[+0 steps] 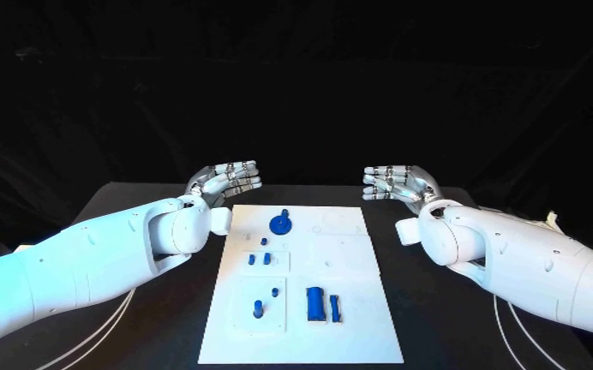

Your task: Assemble the parts on the task board

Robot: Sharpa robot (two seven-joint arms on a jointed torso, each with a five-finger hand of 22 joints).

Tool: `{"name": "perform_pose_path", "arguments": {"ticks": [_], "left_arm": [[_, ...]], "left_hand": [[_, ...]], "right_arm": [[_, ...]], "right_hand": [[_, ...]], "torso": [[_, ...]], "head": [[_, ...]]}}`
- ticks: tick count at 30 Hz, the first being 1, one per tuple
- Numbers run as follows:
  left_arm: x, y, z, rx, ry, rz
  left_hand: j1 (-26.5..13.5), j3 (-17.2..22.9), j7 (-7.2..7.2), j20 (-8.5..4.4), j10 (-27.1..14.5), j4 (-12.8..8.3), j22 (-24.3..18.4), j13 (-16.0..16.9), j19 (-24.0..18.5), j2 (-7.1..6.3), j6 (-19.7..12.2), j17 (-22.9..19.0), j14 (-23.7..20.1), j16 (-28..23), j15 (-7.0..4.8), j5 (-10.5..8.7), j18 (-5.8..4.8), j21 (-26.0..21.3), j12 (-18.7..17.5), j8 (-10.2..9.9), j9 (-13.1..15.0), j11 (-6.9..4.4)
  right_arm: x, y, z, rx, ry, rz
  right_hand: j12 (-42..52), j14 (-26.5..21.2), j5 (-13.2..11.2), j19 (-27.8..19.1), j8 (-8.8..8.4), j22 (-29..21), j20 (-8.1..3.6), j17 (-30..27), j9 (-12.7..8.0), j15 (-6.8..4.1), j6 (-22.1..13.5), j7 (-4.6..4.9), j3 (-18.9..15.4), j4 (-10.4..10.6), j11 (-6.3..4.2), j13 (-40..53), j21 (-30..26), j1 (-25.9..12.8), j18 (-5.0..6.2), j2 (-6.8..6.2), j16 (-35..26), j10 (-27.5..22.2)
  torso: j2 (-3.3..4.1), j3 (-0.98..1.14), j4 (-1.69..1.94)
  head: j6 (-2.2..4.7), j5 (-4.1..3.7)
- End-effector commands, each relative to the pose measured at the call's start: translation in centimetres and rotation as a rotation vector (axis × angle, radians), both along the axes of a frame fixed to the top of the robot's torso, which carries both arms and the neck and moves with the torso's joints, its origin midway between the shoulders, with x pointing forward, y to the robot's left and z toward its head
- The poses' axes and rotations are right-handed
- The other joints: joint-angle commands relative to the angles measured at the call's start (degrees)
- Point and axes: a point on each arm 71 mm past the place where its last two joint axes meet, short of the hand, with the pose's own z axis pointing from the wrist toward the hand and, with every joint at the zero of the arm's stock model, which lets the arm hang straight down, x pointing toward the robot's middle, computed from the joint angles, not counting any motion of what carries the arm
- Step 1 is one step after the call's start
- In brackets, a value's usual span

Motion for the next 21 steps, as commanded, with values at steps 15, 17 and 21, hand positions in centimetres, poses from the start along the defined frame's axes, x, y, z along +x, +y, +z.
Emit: {"name": "perform_pose_path", "arguments": {"ticks": [15,17,21], "left_arm": [[-2.7,-3.2,0.2,0.120,-0.063,0.052],[-3.5,-4.1,0.4,0.153,-0.089,0.069],[-4.7,-5.1,0.8,0.191,-0.124,0.090]], "left_hand": [[-47.1,-14.4,-6.27,-8.37,-38.5,-2.3,-15.4,-3.6,-28.2,7.84,-35.8,-8.4,-33.3,-10.8,-7.06,-6.71,-4.99,-8.2,-5.5,-4.1,-3.8,-8.29],[-49.9,-15.3,-10.51,-8.89,-40.9,-2.3,-16.3,-3.6,-29.9,7.84,-37.9,-8.4,-35.3,-11.4,-7.06,-6.71,-5.31,-8.2,-5.5,-4.1,-3.8,-8.29],[-54.3,-16.6,-10.51,-9.65,-44.4,-2.3,-17.7,-3.6,-32.5,7.84,-41.2,-8.4,-38.4,-12.4,-7.06,-6.71,-5.60,-8.2,-5.5,-4.1,-3.8,-8.29]], "right_arm": [[-3.5,2.7,1.3,0.068,-0.037,-0.101],[-4.4,3.3,1.6,0.079,-0.041,-0.125],[-5.6,4.0,2.0,0.090,-0.042,-0.153]], "right_hand": [[-3.9,-41.2,-6.1,-38.0,-3.83,-8.9,-6.07,-8.1,-7.0,-4.30,-34.3,-9.99,-4.9,-5.4,-7.11,-5.0,-6.8,-52.2,-5.25,-0.35,-5.4,-39.2],[-3.9,-43.8,-10.2,-40.4,-3.83,-8.9,-10.14,-8.5,-7.0,-4.30,-36.4,-9.99,-4.9,-5.4,-7.11,-5.0,-7.3,-55.4,-5.30,-0.35,-5.4,-41.6],[-3.9,-47.5,-10.2,-43.9,-3.83,-8.9,-10.14,-13.2,-7.0,-4.30,-39.5,-9.99,-4.9,-5.4,-7.11,-5.0,-11.3,-60.1,-5.86,-0.35,-5.4,-45.2]], "torso": [[-1.05,2.76,3.13],[-1.05,2.76,3.13],[-1.05,2.76,3.13]], "head": [[2.92,-2.29],[2.92,-2.29],[2.92,-2.29]]}}
